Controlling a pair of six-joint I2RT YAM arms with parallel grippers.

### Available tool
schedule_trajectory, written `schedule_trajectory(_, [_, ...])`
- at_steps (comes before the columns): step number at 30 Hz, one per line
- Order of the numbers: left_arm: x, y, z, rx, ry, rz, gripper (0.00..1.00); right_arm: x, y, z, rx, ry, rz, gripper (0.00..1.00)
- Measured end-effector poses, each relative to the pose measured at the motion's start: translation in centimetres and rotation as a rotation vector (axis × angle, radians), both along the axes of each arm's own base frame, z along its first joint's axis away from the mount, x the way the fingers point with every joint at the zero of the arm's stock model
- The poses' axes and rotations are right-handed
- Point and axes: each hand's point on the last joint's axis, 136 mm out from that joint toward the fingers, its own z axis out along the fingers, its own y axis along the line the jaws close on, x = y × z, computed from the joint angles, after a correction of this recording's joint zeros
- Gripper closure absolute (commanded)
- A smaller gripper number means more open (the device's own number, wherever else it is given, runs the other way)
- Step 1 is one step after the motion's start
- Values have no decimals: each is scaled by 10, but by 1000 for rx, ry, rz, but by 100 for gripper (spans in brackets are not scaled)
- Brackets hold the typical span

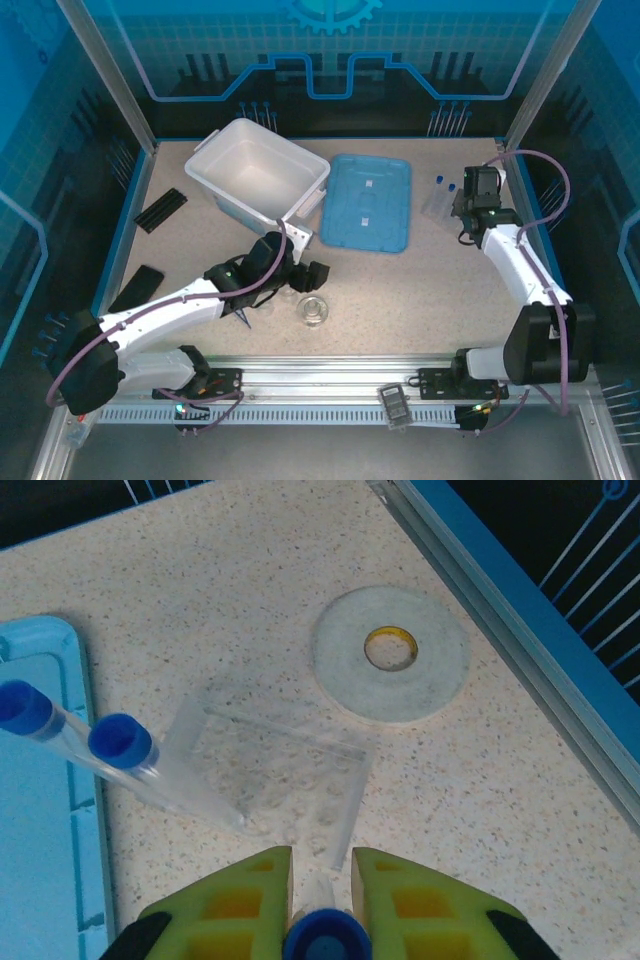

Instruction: Organize the chemistry lab equipment

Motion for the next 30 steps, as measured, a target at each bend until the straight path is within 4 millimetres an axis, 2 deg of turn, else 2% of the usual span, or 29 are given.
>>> schedule_trajectory(16, [-4,12,3,-19,3,26,25,20,-4,-13,-1,14,-10,92])
schedule_trajectory(30, [-7,15,2,-21,4,29,25,22,-9,-21,-3,34,-21,91])
